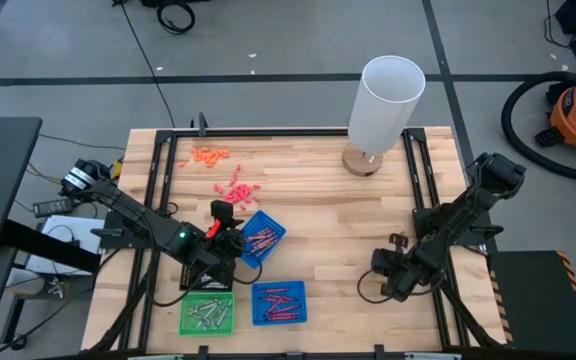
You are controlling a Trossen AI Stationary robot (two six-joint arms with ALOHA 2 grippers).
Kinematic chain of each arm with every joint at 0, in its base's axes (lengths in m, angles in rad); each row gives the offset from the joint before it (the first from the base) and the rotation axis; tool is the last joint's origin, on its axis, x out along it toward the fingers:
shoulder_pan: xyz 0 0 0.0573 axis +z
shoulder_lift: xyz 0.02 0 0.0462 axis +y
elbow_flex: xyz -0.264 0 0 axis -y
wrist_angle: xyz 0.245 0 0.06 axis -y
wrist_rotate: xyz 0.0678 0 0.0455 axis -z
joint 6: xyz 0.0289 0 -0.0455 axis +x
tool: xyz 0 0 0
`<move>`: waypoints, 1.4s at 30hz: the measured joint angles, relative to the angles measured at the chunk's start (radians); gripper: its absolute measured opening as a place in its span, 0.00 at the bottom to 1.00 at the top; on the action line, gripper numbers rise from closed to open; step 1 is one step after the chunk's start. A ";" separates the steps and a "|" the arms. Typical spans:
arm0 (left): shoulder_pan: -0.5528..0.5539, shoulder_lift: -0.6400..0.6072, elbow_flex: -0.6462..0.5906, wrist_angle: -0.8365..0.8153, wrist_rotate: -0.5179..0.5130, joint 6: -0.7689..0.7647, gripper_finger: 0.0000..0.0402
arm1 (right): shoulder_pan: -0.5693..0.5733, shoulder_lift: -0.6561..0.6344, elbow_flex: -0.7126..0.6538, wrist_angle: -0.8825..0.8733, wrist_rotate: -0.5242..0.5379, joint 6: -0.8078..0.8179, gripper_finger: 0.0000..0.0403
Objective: Sort crayons
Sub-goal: Put the white crayon into the green bin
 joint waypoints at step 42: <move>0.038 0.000 -0.001 0.567 0.223 0.257 0.37 | -0.392 0.001 0.077 0.976 0.232 -1.146 0.09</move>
